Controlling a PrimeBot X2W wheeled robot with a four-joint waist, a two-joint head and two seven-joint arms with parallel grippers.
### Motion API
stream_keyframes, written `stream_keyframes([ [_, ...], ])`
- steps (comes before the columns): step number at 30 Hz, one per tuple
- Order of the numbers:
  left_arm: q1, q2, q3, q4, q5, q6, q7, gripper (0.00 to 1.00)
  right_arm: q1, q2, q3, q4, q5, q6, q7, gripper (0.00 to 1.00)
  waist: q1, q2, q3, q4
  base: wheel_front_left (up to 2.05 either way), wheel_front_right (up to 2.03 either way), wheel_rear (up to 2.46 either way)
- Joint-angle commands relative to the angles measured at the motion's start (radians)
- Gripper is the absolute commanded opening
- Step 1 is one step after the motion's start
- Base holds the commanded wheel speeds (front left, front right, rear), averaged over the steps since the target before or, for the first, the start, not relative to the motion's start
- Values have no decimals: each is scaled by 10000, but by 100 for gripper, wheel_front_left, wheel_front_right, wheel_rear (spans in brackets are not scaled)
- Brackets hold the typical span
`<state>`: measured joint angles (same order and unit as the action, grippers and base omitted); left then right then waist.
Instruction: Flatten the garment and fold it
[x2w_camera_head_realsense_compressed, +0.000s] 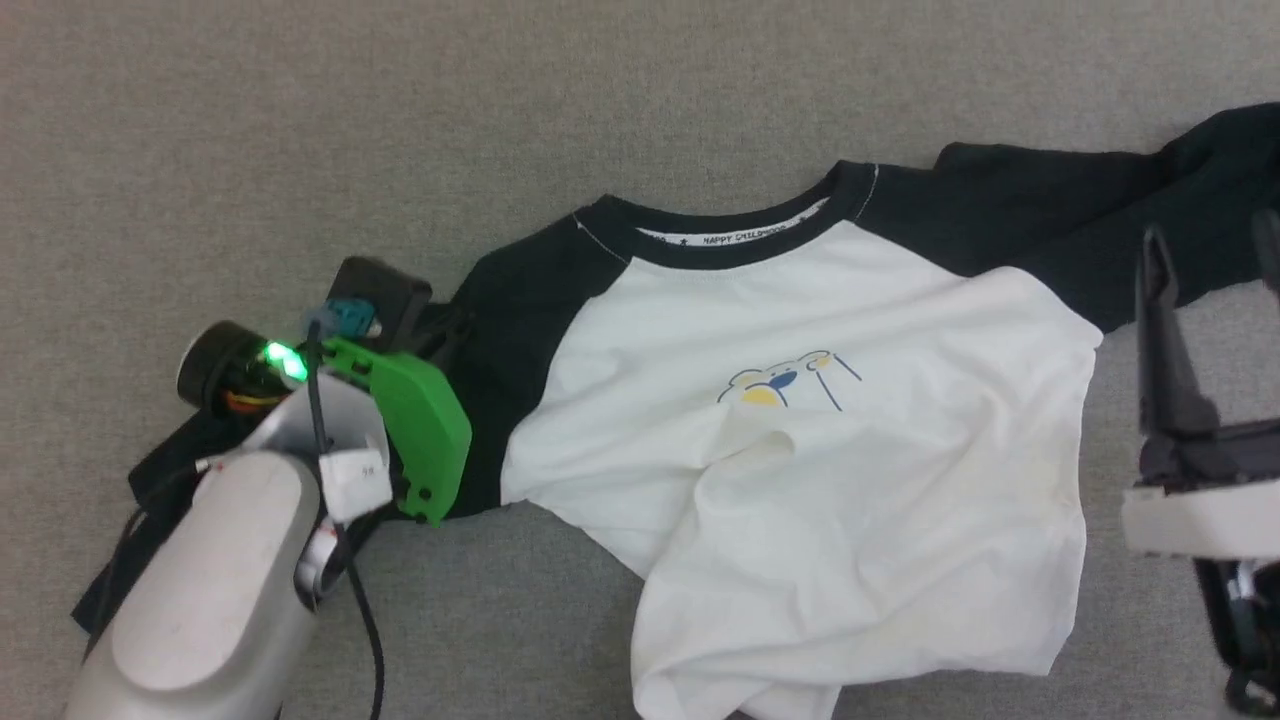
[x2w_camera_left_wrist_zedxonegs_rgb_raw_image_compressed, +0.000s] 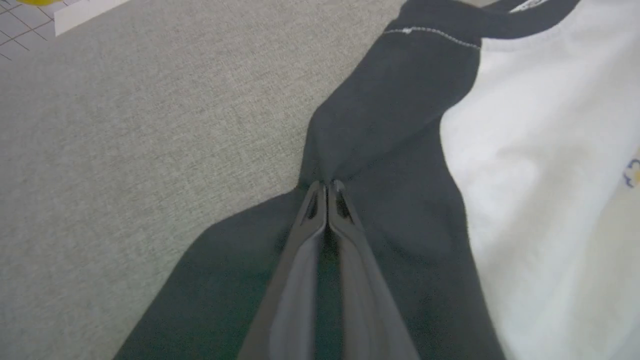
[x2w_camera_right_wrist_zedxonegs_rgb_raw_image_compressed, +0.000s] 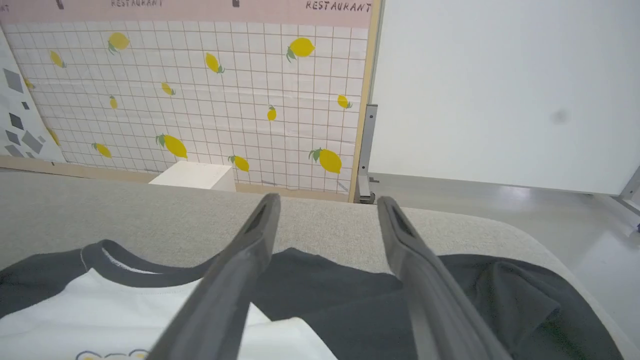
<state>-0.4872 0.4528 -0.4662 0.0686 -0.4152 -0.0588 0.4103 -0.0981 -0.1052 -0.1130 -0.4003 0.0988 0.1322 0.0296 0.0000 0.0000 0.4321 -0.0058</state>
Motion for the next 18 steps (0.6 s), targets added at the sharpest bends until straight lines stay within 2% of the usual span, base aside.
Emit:
stream_keyframes([
  [1, 248, 81, 77, -182, -34, 129, -225, 0, -492, -371, 47, -22, 236, -15, 310, 100, 0, 0, -329, 127, 0, 0, 0],
  [8, 504, 13, 87, -906, 166, 432, -769, 0, -2521, -2675, 263, 522, 1357, -15, 2849, 100, 0, 0, -91, 451, 0, 0, 0],
  [13, 145, -174, -86, -1214, 359, 496, -786, 0, -3780, -4786, 1280, 1590, 2695, -15, 5116, 100, 0, 0, 460, 662, 0, 0, 0],
  [14, -119, -299, -224, -1311, 485, 479, -812, 0, -4305, -5367, 1688, 2131, 3171, -15, 5810, 100, 0, 0, 786, 790, 0, 0, 0],
  [18, -420, -460, -400, -1331, 583, 417, -848, 0, -4740, -6024, 2448, 2656, 3692, -15, 6391, 100, 0, 0, 1127, 971, 0, 0, 0],
])
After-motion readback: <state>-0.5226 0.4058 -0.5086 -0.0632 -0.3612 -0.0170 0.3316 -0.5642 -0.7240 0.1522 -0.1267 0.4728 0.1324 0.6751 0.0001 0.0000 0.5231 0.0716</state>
